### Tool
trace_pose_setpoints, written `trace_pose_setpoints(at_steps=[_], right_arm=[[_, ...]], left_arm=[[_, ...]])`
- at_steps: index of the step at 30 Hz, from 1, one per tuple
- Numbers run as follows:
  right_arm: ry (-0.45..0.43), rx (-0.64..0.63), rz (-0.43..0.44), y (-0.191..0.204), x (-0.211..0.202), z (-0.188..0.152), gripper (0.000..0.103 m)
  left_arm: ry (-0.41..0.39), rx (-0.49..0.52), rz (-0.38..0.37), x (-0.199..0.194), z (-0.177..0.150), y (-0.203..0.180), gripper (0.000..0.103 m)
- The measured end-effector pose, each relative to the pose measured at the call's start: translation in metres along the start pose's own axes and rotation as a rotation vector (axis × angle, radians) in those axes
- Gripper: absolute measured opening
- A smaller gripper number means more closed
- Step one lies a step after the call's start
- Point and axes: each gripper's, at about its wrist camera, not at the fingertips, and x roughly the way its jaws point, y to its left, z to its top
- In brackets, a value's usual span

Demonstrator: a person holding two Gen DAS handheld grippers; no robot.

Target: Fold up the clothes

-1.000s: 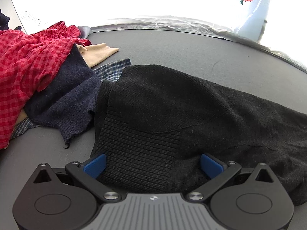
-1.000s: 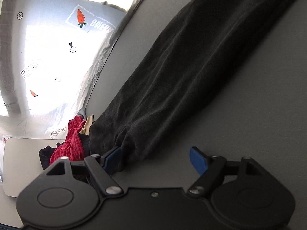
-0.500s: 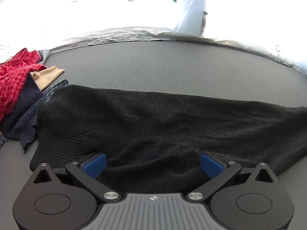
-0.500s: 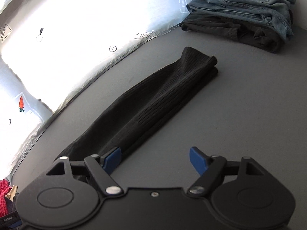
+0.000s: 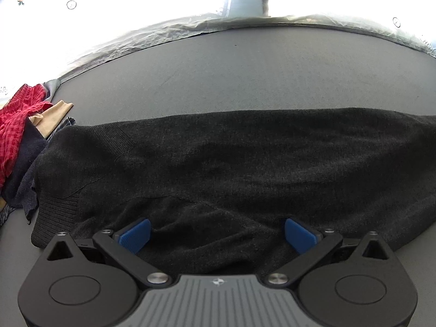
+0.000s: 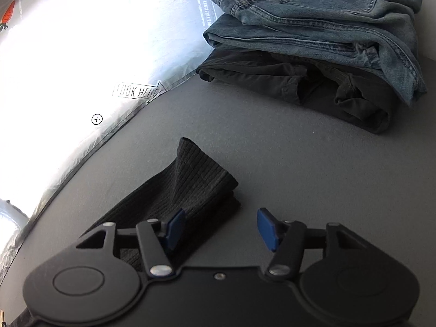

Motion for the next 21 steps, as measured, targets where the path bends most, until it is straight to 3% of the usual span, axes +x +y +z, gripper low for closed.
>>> trace_pose_setpoints(at_steps=[3, 5, 8, 9, 11, 14, 17, 21], right_arm=[[0.009, 0.034, 0.015, 0.0, 0.005, 0.003, 0.058], [0.014, 0.057, 0.025, 0.0, 0.008, 0.005, 0.043], [0.023, 0.091, 0.041, -0.001, 0.012, 0.009, 0.032], [0.026, 0.103, 0.046, -0.001, 0.014, 0.01, 0.021], [0.031, 0.144, 0.066, -0.003, 0.016, 0.012, 0.016], [0.021, 0.414, 0.214, -0.023, 0.009, 0.01, 0.011], [0.015, 0.763, 0.413, -0.039, 0.005, -0.006, 0.01], [0.024, 0.918, 0.572, -0.029, -0.002, -0.025, 0.01]], left_arm=[[0.008, -0.033, -0.004, 0.002, 0.0, 0.001, 0.103], [0.007, -0.067, -0.012, 0.002, -0.001, 0.003, 0.103], [0.003, -0.122, -0.035, 0.003, -0.006, 0.009, 0.103], [0.005, -0.138, -0.047, 0.004, -0.007, 0.011, 0.103], [0.015, -0.149, -0.073, 0.006, -0.007, 0.016, 0.103], [0.039, -0.13, -0.1, 0.008, -0.001, 0.02, 0.103], [0.043, -0.13, -0.1, 0.007, 0.001, 0.026, 0.103], [0.014, -0.153, -0.08, -0.001, -0.001, 0.042, 0.103]])
